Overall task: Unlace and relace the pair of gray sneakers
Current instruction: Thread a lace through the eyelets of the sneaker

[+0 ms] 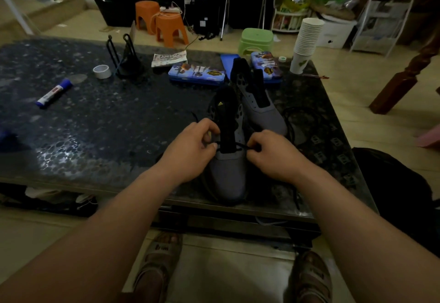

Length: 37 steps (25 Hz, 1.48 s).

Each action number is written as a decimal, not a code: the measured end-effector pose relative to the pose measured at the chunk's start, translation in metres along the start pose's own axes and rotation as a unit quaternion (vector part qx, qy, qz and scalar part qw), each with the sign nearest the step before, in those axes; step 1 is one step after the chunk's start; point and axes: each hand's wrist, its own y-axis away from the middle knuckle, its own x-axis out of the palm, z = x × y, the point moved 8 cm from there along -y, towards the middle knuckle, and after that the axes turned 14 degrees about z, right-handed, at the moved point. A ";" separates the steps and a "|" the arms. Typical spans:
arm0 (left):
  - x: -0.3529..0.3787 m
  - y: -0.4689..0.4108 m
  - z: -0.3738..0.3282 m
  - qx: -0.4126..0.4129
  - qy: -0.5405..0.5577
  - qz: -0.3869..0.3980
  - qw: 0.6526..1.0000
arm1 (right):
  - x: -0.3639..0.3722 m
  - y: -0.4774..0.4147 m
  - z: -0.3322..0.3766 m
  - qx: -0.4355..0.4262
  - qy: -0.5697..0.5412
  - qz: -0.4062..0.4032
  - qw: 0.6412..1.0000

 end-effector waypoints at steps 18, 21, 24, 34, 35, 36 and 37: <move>-0.006 -0.019 0.001 -0.176 0.058 -0.089 0.979 | -0.010 0.022 -0.012 0.038 -0.097 -0.049 0.993; -0.020 -0.012 -0.027 -0.110 -0.077 -0.156 0.979 | -0.022 0.025 -0.008 0.027 -0.185 -0.106 0.977; -0.012 -0.010 -0.067 0.060 -0.038 -0.130 0.989 | -0.025 0.017 0.002 0.001 -0.401 -0.090 0.912; 0.000 -0.006 -0.061 0.019 0.000 0.002 1.000 | -0.034 0.020 -0.021 -0.007 -0.770 -0.097 0.630; -0.001 -0.006 -0.062 0.011 0.034 0.009 0.999 | -0.033 0.021 -0.015 -0.018 -0.761 -0.088 0.642; 0.002 -0.007 -0.066 0.008 0.077 0.026 0.997 | -0.032 0.021 -0.004 -0.037 -0.749 -0.068 0.658; 0.009 -0.008 -0.071 0.006 0.126 0.050 0.991 | -0.031 0.022 0.008 -0.057 -0.737 -0.050 0.672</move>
